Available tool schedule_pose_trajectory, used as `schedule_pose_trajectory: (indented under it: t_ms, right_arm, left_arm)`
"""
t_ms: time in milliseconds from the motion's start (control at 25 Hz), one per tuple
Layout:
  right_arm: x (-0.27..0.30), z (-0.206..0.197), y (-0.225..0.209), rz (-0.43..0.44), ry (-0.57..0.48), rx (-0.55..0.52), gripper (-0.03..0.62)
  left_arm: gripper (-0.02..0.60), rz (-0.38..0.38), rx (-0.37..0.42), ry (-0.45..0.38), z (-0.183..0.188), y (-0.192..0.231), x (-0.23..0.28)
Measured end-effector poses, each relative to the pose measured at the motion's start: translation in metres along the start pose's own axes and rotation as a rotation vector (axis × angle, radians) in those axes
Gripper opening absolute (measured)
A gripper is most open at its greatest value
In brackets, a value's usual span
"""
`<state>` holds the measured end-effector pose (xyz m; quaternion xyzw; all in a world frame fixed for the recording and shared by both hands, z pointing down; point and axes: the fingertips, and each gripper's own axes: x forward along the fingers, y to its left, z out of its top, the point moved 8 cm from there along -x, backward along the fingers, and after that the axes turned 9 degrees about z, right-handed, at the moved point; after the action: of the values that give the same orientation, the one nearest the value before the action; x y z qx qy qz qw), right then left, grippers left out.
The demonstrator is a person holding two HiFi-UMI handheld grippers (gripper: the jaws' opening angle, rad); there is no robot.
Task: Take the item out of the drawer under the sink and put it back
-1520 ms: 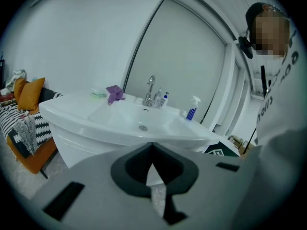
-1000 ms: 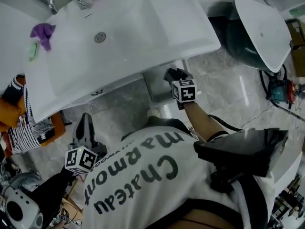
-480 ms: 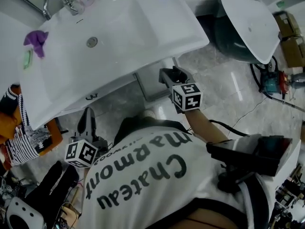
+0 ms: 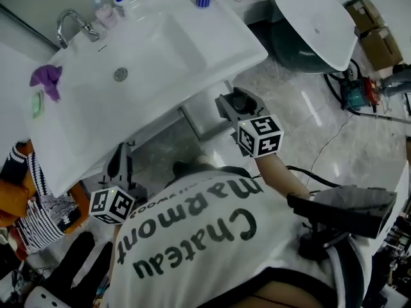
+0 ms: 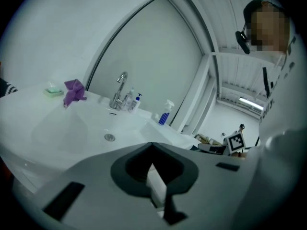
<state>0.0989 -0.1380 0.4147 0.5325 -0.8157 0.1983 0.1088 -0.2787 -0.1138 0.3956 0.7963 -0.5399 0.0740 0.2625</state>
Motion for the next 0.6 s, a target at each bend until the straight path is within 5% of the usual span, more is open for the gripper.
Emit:
schedule_pose_trajectory:
  t_ms: [600]
  right_arm:
    - [-0.028, 0.079, 0.045, -0.119, -0.21, -0.102, 0.12]
  left_arm:
    - [0.009, -0.095, 0.028, -0.052, 0.034, 0.041, -0.008]
